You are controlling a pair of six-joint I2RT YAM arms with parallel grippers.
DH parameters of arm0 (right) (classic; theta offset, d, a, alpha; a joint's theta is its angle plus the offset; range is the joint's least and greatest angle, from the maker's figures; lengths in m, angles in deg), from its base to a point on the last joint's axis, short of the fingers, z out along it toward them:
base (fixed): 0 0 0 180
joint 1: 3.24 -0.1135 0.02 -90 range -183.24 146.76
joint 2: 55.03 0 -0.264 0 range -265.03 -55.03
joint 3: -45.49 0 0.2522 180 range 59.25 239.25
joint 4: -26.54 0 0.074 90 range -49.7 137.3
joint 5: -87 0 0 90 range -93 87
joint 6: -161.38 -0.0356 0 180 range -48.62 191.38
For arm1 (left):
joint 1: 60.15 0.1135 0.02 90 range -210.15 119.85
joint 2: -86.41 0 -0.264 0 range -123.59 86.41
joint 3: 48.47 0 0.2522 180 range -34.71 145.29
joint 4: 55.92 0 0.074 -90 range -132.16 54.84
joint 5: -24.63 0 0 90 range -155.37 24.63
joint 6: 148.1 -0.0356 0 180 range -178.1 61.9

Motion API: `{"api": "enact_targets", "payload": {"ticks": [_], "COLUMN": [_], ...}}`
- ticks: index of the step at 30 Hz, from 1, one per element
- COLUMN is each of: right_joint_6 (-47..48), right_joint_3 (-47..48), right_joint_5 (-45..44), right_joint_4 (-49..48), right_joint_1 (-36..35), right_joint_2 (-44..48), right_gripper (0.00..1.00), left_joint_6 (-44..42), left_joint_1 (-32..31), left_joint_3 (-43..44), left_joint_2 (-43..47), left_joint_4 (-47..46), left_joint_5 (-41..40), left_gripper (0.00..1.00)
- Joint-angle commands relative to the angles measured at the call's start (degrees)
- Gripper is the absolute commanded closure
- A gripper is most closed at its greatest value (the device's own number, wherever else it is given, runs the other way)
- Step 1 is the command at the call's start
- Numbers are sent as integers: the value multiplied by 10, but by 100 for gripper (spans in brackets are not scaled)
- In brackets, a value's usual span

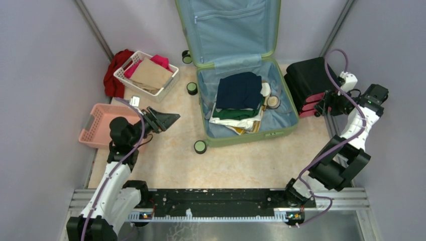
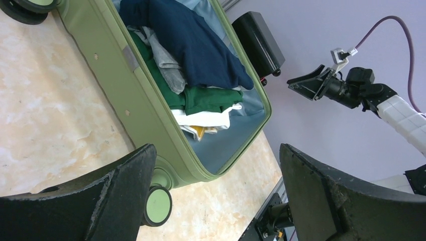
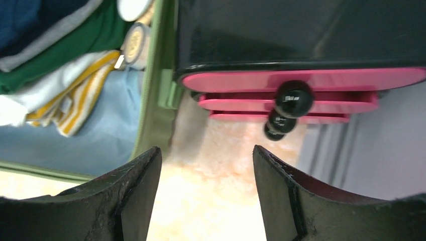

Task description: Open, take out, and arrange the luggage

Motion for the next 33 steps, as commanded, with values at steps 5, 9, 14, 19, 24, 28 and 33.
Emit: {"api": "enact_targets", "payload": {"ticks": [5, 9, 14, 19, 24, 28, 33], "right_joint_6": [1, -72, -89, -59, -45, -44, -37], "right_joint_3": [-18, -38, -20, 11, 56, 92, 114], "right_joint_5": [81, 40, -106, -211, -225, -224, -215], "right_joint_4": [61, -2, -39, -60, -65, -72, -70], "right_joint_1": [-49, -51, -49, -42, -42, -47, -63], "right_joint_2": [46, 71, 66, 33, -28, -71, -104], "right_gripper": [34, 34, 35, 37, 42, 43, 45], "left_joint_6": [14, 23, 22, 16, 20, 22, 26], "left_joint_1": [3, 3, 3, 3, 3, 3, 3], "left_joint_3": [-4, -5, -12, -5, 3, 4, 9], "left_joint_2": [-9, -18, -13, -16, -24, -30, -33], "left_joint_4": [-42, -51, -54, -47, -42, -35, -24], "left_joint_5": [23, 35, 34, 36, 36, 32, 30], "left_gripper": [3, 3, 3, 3, 3, 4, 4]}}
